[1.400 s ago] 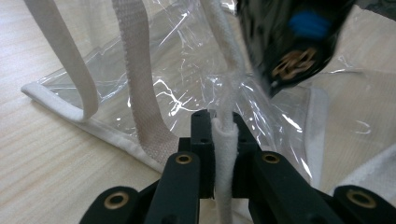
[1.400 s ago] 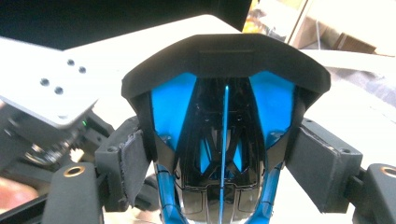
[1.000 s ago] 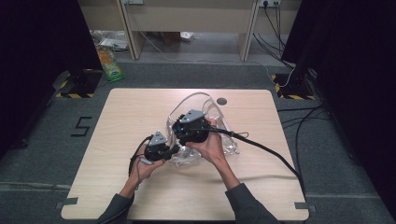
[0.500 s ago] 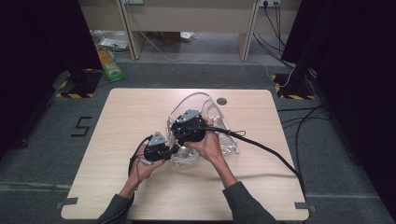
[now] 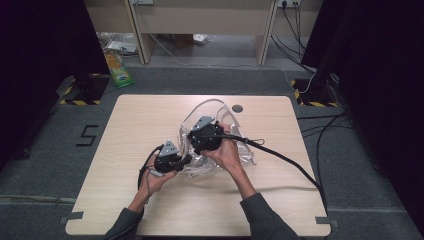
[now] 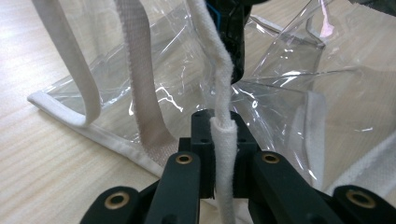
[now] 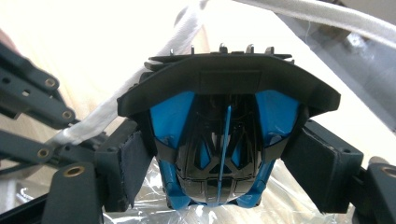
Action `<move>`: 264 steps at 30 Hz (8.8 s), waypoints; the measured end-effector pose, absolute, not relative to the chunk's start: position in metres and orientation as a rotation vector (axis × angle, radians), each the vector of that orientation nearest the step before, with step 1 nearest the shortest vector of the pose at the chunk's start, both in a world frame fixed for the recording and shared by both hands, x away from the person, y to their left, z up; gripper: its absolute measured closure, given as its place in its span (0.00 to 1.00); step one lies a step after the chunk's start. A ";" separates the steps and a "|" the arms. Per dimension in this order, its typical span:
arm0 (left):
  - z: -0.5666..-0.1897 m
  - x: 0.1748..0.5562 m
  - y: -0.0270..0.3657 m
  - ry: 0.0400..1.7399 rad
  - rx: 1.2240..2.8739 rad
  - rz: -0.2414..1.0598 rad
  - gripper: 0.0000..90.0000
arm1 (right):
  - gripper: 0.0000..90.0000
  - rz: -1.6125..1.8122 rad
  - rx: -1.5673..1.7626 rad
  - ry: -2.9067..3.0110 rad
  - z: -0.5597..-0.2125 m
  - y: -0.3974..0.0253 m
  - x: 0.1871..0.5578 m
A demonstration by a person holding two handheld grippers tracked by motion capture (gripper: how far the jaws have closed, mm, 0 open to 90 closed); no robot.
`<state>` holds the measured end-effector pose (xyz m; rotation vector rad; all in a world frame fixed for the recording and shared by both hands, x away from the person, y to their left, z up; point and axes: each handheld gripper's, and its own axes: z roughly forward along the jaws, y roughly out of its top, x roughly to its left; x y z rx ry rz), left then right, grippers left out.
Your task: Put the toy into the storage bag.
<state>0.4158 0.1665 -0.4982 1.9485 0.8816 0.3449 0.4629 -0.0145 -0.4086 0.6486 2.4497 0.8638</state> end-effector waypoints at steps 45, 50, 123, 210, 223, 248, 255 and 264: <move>-0.495 0.415 0.165 0.872 1.931 0.355 0.94 | 0.28 0.743 0.700 2.438 -0.418 -0.015 0.474; -0.493 0.415 0.166 0.878 1.914 0.373 0.94 | 0.28 0.665 0.567 2.508 -0.415 -0.015 0.473; -0.442 0.426 0.170 0.869 1.803 0.453 0.93 | 0.36 1.381 1.036 2.110 -0.351 -0.188 0.410; -0.409 0.445 0.184 0.876 1.850 0.549 0.93 | 0.58 1.097 0.914 2.376 -0.352 -0.114 0.467; -0.412 0.440 0.195 0.889 1.814 0.543 0.93 | 0.98 0.978 0.849 2.313 -0.364 -0.115 0.466; -0.402 0.438 0.188 0.872 1.814 0.645 0.94 | 0.98 1.066 0.951 2.175 -0.368 -0.137 0.452; -0.407 0.442 0.187 0.903 1.836 0.628 0.85 | 0.78 1.128 1.002 2.144 -0.366 -0.139 0.454; -0.402 0.444 0.194 0.967 1.762 0.576 0.61 | 0.57 1.270 1.057 2.063 -0.344 -0.163 0.445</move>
